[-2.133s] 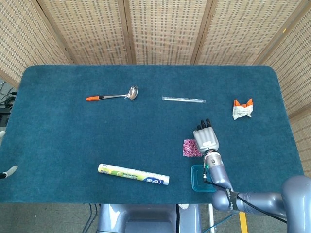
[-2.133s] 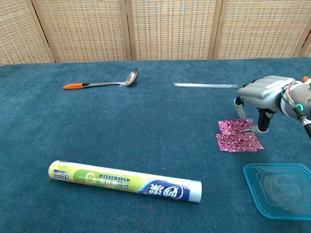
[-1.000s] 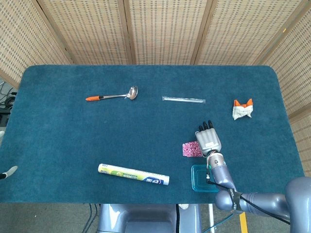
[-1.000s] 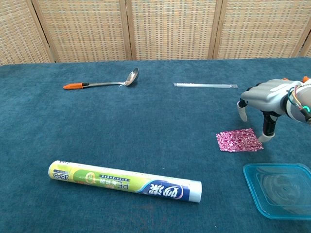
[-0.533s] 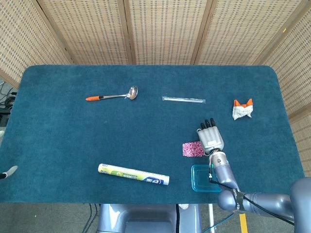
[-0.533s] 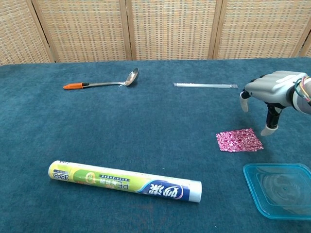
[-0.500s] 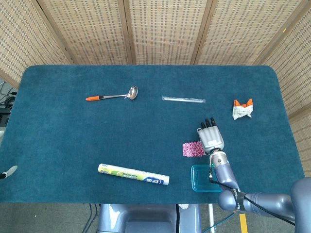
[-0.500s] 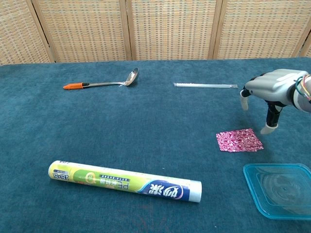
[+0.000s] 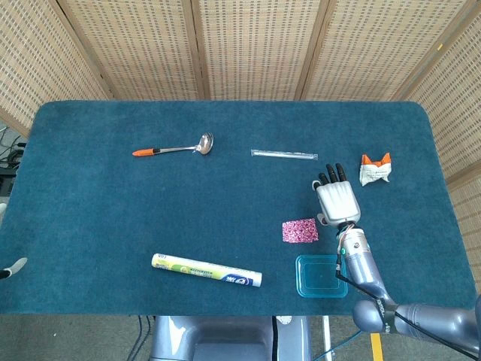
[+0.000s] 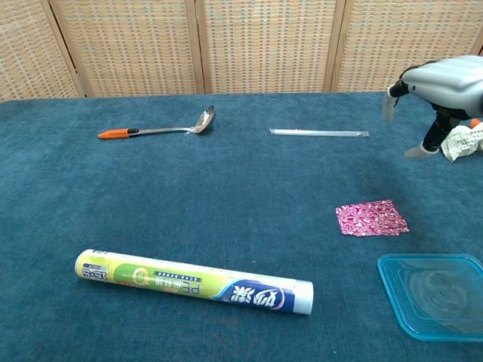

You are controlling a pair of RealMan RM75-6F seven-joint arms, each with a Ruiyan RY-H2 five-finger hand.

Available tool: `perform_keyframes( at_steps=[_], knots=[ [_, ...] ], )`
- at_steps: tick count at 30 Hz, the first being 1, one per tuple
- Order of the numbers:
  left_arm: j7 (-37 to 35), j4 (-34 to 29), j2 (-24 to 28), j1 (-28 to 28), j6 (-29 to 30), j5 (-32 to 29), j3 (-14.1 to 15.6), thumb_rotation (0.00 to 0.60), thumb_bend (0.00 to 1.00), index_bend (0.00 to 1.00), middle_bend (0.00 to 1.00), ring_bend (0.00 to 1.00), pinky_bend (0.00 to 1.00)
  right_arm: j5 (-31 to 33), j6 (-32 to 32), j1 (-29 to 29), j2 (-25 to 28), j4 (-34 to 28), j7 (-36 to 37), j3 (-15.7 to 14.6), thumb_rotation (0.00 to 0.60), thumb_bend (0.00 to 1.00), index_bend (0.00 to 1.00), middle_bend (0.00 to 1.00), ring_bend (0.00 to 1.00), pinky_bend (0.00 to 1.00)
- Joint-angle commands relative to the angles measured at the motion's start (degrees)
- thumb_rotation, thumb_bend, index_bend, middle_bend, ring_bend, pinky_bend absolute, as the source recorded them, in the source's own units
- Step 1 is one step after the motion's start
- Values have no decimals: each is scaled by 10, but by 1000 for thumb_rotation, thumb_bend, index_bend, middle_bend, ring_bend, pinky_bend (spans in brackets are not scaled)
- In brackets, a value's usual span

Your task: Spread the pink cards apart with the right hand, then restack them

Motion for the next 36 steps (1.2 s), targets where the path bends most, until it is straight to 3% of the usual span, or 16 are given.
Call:
perform_keyframes(
  at_steps=[1,11,36],
  knots=[
    [2,-1,-1,1,2,2,0,600,147,68,0,0,0,-67,22,-31,15,11,59,-4,600,249,354,255,0,0],
    [15,-3,-8,6,13,7,2,600,149,68,0,0,0,-186,78,-107,60,12,150,-32,600,247,372,274,0,0],
    [42,-16,-23,6,19,38,17,600,153,68,0,0,0,-278,193,-285,134,-27,204,-67,600,242,372,284,0,0]
  ],
)
